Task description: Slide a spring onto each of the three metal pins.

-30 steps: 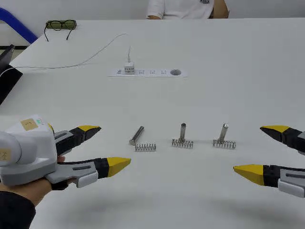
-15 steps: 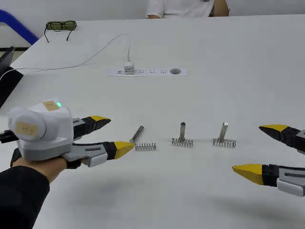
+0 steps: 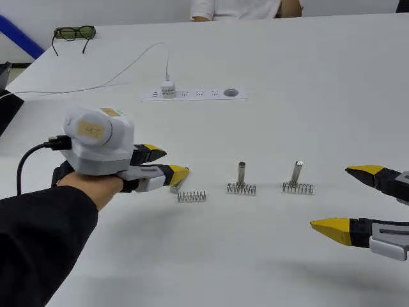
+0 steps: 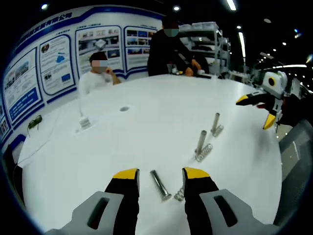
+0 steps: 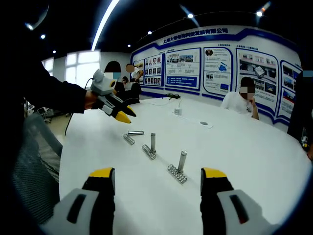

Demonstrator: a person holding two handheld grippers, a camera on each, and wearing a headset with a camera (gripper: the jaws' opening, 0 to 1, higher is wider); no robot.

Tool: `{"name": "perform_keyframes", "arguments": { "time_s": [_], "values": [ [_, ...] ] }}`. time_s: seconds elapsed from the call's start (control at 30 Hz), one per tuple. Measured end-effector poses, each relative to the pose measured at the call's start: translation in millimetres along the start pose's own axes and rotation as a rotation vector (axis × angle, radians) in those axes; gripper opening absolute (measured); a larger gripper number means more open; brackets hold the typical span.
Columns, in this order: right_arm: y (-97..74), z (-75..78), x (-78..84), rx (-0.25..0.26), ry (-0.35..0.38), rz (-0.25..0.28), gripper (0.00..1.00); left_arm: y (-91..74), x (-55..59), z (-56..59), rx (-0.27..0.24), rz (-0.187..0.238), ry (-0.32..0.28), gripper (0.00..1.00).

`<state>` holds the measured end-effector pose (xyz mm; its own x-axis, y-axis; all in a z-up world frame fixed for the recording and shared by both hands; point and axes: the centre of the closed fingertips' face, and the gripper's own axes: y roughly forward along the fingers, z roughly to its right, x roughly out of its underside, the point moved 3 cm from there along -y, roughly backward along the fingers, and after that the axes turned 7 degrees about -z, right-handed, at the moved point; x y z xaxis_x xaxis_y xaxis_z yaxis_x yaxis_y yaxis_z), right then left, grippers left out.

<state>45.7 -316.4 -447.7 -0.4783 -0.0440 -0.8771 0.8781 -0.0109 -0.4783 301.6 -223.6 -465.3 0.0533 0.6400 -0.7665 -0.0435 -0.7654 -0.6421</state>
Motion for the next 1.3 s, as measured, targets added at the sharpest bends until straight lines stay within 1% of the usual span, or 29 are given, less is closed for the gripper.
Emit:
{"name": "perform_keyframes", "arguments": {
  "time_s": [0.1, 0.17, 0.23, 0.3, 0.37, 0.43, 0.5, 0.53, 0.6, 0.67, 0.77, 0.8, 0.87, 0.93, 0.97, 1.13, 1.27, 1.3],
  "values": [
    [0.3, 1.0, 1.5, 0.002, 0.005, -0.003, 0.72, 8.4, 1.5, -1.7, -0.005, -0.031, -0.006, 0.32],
    [1.2, 0.5, 3.0, -0.002, 0.009, -0.007, 0.72, 14.4, 4.1, -1.4, -0.002, -0.063, -0.006, 0.3],
    [2.6, -0.4, 4.3, -0.006, 0.008, -0.014, 0.72, 19.8, 7.2, -4.3, -0.017, -0.095, -0.015, 0.28],
    [2.9, -1.1, 4.4, -0.008, 0.007, -0.016, 0.72, 24.4, 7.3, -5.6, -0.02, -0.109, -0.027, 0.26],
    [2.6, -0.9, 4.2, -0.009, 0.009, -0.015, 0.72, 27.7, 8.8, -6.5, -0.026, -0.133, -0.04, 0.22],
    [2.4, -0.1, 4.7, -0.006, 0.011, -0.016, 0.72, 32.5, 9.7, -6.8, -0.029, -0.155, -0.039, 0.21],
    [2.3, 0.1, 5.3, -0.006, 0.014, -0.016, 0.71, 35.8, 14.6, -6.8, -0.032, -0.204, -0.052, 0.18],
    [2.3, -0.2, 5.8, -0.007, 0.015, -0.017, 0.71, 38.5, 13.6, -7.2, -0.037, -0.208, -0.049, 0.17],
    [2.4, -0.3, 6.5, -0.007, 0.015, -0.019, 0.71, 40.0, 14.9, -7.7, -0.044, -0.238, -0.06, 0.17],
    [2.4, -0.3, 7.5, -0.007, 0.016, -0.021, 0.71, 42.5, 14.2, -7.6, -0.047, -0.259, -0.057, 0.17],
    [2.1, 0.5, 8.1, -0.004, 0.019, -0.022, 0.7, 44.3, 15.8, -8.2, -0.056, -0.308, -0.056, 0.16],
    [1.7, 0.9, 8.2, -0.002, 0.021, -0.021, 0.7, 45.9, 14.4, -8.0, -0.056, -0.311, -0.057, 0.16],
    [1.0, 1.8, 8.8, 0.001, 0.023, -0.021, 0.7, 45.9, 16.8, -8.1, -0.059, -0.35, -0.067, 0.16],
    [0.3, 2.2, 8.9, 0.003, 0.027, -0.02, 0.7, 47.5, 16.6, -7.8, -0.056, -0.369, -0.069, 0.16],
    [0.3, 2.3, 9.0, 0.003, 0.028, -0.021, 0.69, 47.9, 17.3, -8.4, -0.059, -0.387, -0.077, 0.16],
    [0.3, 1.5, 10.4, 0.002, 0.028, -0.025, 0.69, 50.7, 16.9, -8.8, -0.048, -0.423, -0.107, 0.17],
    [0.4, 2.3, 11.2, 0.004, 0.03, -0.026, 0.68, 51.4, 17.8, -8.6, -0.046, -0.468, -0.12, 0.16],
    [0.5, 3.0, 11.9, 0.005, 0.03, -0.026, 0.68, 51.4, 18.3, -8.5, -0.046, -0.486, -0.126, 0.16]
  ]
}}
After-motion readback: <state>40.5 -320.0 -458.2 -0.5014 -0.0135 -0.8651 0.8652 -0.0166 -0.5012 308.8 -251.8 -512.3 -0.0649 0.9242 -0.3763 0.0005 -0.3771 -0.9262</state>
